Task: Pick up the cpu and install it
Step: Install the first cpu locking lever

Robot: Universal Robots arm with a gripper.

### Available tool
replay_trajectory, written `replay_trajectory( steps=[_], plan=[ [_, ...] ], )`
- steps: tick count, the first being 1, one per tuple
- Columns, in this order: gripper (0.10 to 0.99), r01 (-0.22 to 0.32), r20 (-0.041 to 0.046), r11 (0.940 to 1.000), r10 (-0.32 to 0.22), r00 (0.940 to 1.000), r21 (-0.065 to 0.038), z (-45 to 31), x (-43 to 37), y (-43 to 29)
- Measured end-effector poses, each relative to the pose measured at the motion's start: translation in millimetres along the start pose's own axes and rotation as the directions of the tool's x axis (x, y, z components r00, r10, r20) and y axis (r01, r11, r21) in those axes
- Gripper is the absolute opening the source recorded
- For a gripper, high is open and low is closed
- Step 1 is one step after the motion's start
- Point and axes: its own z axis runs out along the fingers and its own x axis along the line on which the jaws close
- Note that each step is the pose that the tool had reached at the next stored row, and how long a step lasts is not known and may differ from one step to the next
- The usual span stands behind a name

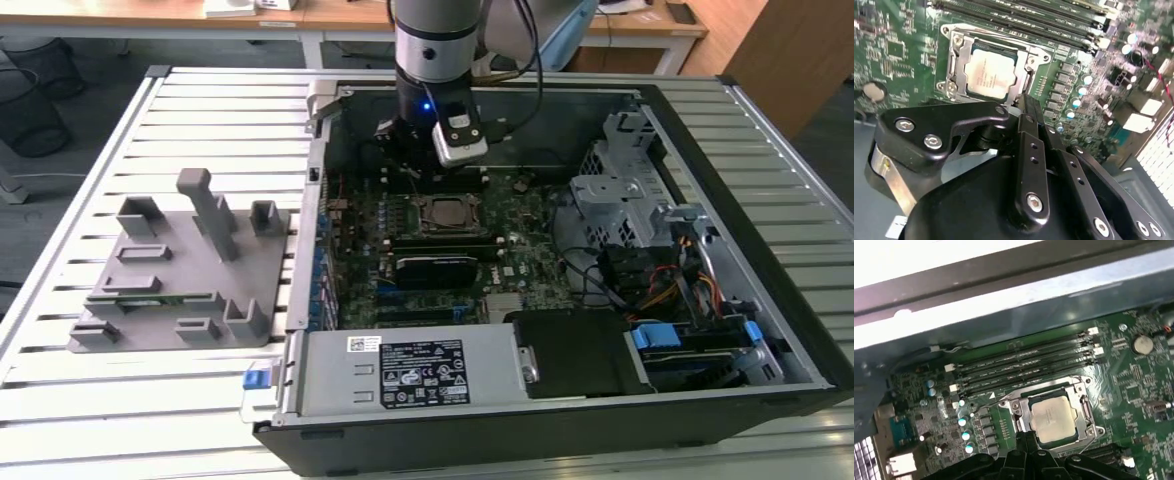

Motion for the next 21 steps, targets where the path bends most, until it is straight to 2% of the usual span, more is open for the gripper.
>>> replay_trajectory(
  steps=[6,11,17,18,21],
  plan=[
    [0.106,0.101,-0.0028,0.9949,-0.101,0.9949,-0.001,0.3,0.0,0.0],
    [0.106,0.144,-0.0038,0.9896,-0.144,0.9896,-0.001,-0.5,0.0,0.0],
    [0.106,0.151,0.0033,0.9886,-0.151,0.9886,-0.002,-12.4,1.1,0.1],
    [0.106,0.159,0.0033,0.9872,-0.159,0.9872,-0.002,-12.4,1.2,0.1],
    [0.106,0.212,0.0019,0.9773,-0.212,0.9773,-0.003,-12.4,1.2,0.1]
  ],
)
